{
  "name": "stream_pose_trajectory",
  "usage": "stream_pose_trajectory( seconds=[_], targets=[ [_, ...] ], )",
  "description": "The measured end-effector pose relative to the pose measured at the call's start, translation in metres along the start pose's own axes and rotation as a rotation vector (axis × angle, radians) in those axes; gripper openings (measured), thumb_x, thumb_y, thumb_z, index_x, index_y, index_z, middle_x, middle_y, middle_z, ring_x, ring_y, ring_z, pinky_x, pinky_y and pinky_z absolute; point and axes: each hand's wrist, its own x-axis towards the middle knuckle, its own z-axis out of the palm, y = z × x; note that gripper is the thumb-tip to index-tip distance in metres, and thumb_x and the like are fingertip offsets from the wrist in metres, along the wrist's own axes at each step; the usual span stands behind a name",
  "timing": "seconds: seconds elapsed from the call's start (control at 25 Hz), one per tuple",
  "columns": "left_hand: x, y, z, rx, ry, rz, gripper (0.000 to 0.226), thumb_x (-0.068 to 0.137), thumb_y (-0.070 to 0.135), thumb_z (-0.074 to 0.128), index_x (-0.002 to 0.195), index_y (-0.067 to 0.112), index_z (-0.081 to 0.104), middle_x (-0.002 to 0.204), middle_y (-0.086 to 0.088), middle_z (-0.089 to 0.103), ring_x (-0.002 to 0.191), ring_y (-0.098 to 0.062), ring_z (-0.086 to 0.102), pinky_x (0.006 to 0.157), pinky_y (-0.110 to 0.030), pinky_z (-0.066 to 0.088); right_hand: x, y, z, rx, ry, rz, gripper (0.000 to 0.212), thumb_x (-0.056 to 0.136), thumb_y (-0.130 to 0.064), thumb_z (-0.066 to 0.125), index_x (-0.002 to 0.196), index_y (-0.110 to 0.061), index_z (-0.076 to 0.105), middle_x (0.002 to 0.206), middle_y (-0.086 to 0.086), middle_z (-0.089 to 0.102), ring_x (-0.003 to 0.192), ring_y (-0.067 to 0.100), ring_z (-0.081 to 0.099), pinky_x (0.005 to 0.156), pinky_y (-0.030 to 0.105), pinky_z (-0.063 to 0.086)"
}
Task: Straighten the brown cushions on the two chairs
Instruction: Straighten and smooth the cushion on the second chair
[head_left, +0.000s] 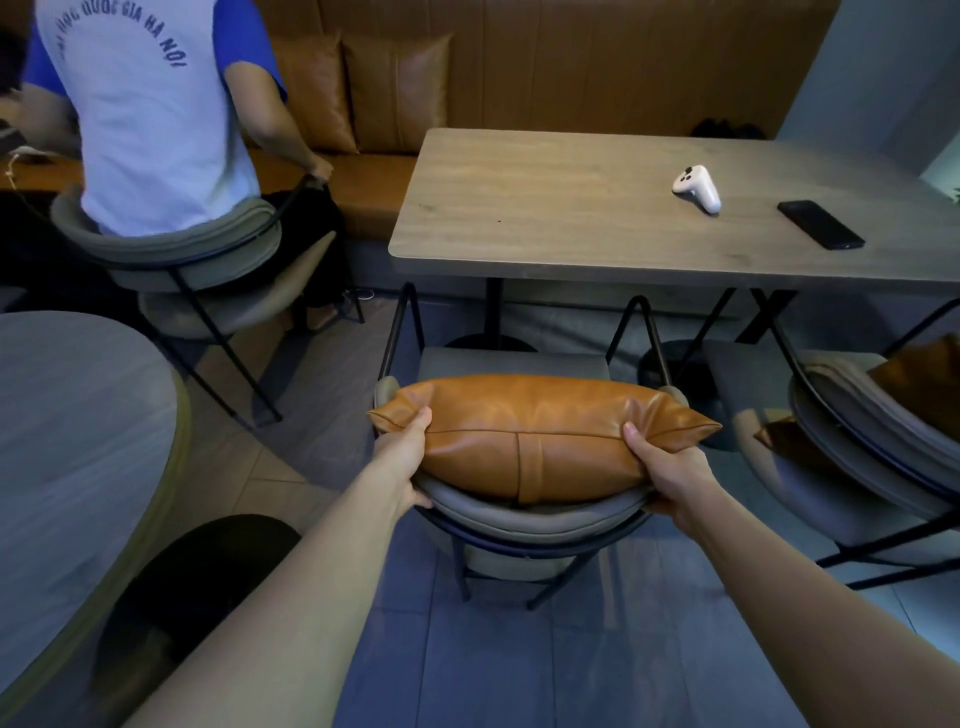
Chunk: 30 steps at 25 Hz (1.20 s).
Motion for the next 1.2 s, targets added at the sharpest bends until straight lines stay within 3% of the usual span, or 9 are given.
stream_pose_trajectory(
  seconds=[0.2, 0.32, 0.4, 0.52, 0.64, 0.72, 0.84, 1.0, 1.2],
  targets=[
    [-0.006, 0.002, -0.015, -0.037, -0.084, -0.018, 0.095, 0.079, 0.057, 0.076, 0.154, 0.022, 0.029, 0.155, -0.016, 0.043, 0.135, -0.044, 0.045, 0.099, -0.073, 0.041, -0.017, 0.005, 0.013, 0.081, 0.198, 0.007, 0.116, 0.075, -0.049, 0.085, 0.159, -0.022, 0.010, 0.157, 0.016, 0.038, 0.137, 0.043, 0.043, 0.109, 0.061, 0.040],
    [-0.009, 0.005, -0.031, -0.044, -0.165, -0.041, 0.095, 0.076, 0.051, 0.079, 0.153, 0.023, 0.030, 0.155, -0.015, 0.041, 0.134, -0.045, 0.045, 0.101, -0.068, 0.041, -0.043, -0.001, 0.024, -0.378, 0.477, -0.174, 0.114, 0.082, -0.044, 0.080, 0.160, -0.014, 0.003, 0.167, 0.021, 0.013, 0.149, 0.043, 0.024, 0.119, 0.057, 0.024],
    [-0.008, 0.008, -0.041, -0.054, -0.210, -0.044, 0.086, 0.082, 0.047, 0.075, 0.152, 0.025, 0.031, 0.155, -0.017, 0.039, 0.133, -0.047, 0.045, 0.102, -0.066, 0.041, -0.063, -0.006, 0.034, -0.731, 0.588, -0.470, 0.103, 0.085, -0.033, 0.077, 0.160, -0.015, 0.008, 0.167, 0.022, 0.011, 0.153, 0.038, 0.016, 0.122, 0.055, 0.017],
    [-0.010, 0.013, -0.052, -0.070, -0.254, -0.054, 0.078, 0.083, 0.045, 0.075, 0.147, 0.030, 0.034, 0.155, -0.018, 0.036, 0.130, -0.051, 0.046, 0.105, -0.067, 0.041, -0.091, -0.011, 0.065, -1.026, 0.371, -0.891, 0.093, 0.083, -0.031, 0.075, 0.159, -0.019, 0.021, 0.166, 0.018, 0.022, 0.152, 0.034, 0.021, 0.121, 0.055, 0.019],
    [-0.004, 0.017, -0.061, -0.103, -0.291, -0.092, 0.073, 0.082, 0.051, 0.073, 0.140, 0.022, 0.039, 0.143, -0.027, 0.042, 0.129, -0.054, 0.047, 0.107, -0.068, 0.038, -0.121, -0.008, 0.123, -1.233, 0.028, -1.105, 0.096, 0.080, -0.043, 0.074, 0.159, -0.027, 0.021, 0.168, 0.013, 0.020, 0.154, 0.033, 0.018, 0.122, 0.058, 0.017],
    [0.002, 0.020, -0.064, -0.133, -0.315, -0.123, 0.071, 0.080, 0.054, 0.073, 0.133, 0.016, 0.045, 0.130, -0.029, 0.048, 0.126, -0.053, 0.049, 0.108, -0.068, 0.038, -0.130, 0.000, 0.156, -1.379, -0.073, -1.127, 0.108, 0.077, -0.047, 0.074, 0.160, -0.037, 0.005, 0.170, 0.013, 0.007, 0.155, 0.040, 0.006, 0.120, 0.065, 0.014],
    [0.013, 0.028, -0.066, -0.099, -0.327, -0.127, 0.069, 0.078, 0.057, 0.074, 0.129, 0.015, 0.055, 0.126, -0.024, 0.056, 0.122, -0.047, 0.054, 0.106, -0.066, 0.041, -0.123, 0.019, 0.186, -1.495, -0.109, -1.057, 0.112, 0.083, -0.044, 0.070, 0.153, -0.049, -0.017, 0.169, 0.014, -0.015, 0.152, 0.049, -0.009, 0.114, 0.073, 0.006],
    [0.031, 0.042, -0.066, 0.007, -0.328, -0.143, 0.048, 0.083, 0.057, 0.072, 0.105, 0.017, 0.059, 0.113, -0.016, 0.057, 0.113, -0.036, 0.057, 0.098, -0.059, 0.051, -0.103, 0.027, 0.205, -1.543, -0.027, -1.075, 0.112, 0.085, -0.030, 0.070, 0.153, -0.048, -0.017, 0.169, 0.017, -0.011, 0.151, 0.053, -0.002, 0.112, 0.077, 0.009],
    [0.066, 0.053, -0.057, 0.245, -0.265, -0.160, 0.055, 0.083, 0.055, 0.069, 0.116, 0.011, 0.063, 0.108, -0.018, 0.068, 0.101, -0.036, 0.067, 0.087, -0.055, 0.059, -0.085, 0.035, 0.205, -1.538, 0.005, -1.165, 0.130, 0.057, -0.028, 0.090, 0.159, -0.043, 0.011, 0.167, 0.020, 0.014, 0.146, 0.054, 0.024, 0.106, 0.077, 0.026]
  ],
)
